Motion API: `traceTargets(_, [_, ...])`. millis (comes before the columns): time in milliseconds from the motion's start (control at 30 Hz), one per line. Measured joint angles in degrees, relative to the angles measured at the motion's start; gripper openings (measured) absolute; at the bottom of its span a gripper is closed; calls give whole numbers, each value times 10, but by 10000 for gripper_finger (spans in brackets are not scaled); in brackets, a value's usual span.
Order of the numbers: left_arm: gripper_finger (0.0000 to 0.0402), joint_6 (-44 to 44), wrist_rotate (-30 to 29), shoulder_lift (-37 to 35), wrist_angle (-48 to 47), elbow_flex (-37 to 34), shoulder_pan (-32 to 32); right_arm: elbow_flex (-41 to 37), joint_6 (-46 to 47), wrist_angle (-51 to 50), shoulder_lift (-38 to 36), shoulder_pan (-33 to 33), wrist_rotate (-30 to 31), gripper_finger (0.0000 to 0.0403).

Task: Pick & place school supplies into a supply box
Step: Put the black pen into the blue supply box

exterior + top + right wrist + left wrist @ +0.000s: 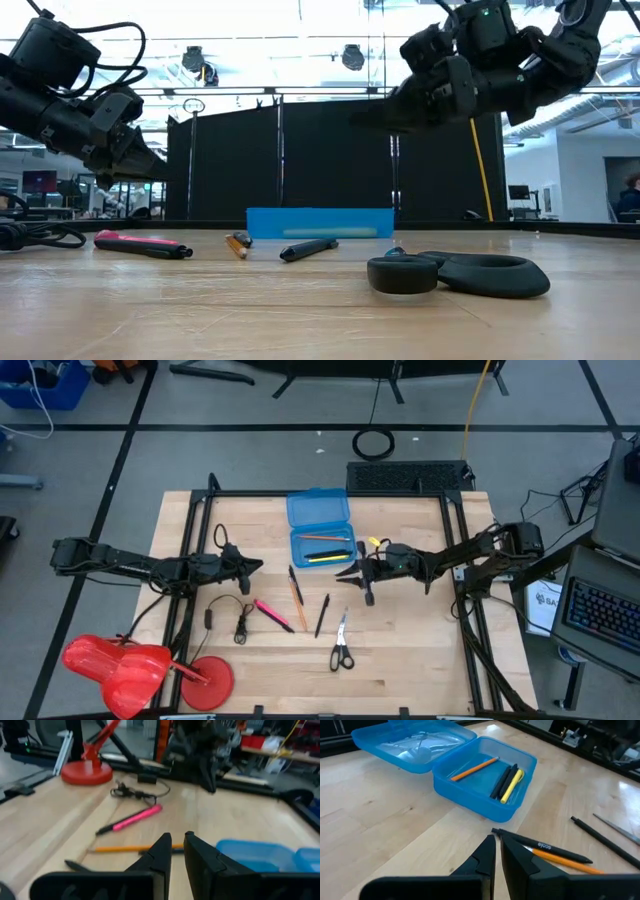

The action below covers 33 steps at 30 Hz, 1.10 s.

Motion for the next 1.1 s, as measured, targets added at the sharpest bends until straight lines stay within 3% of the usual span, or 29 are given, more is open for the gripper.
traceTargets(533, [31,5,-25,0,33,0,0,0,13,1,0,-5,29,55])
traceTargets(767, [31,-24,38,0,41,0,0,0,65,2,0,62,12,53])
traceTargets(967, [31,46,41,0,34,0,0,0,31,62,-1,95,75,51])
traceTargets(1100, [31,91,30,0,51,0,0,0,33,73,-1,90,76,50])
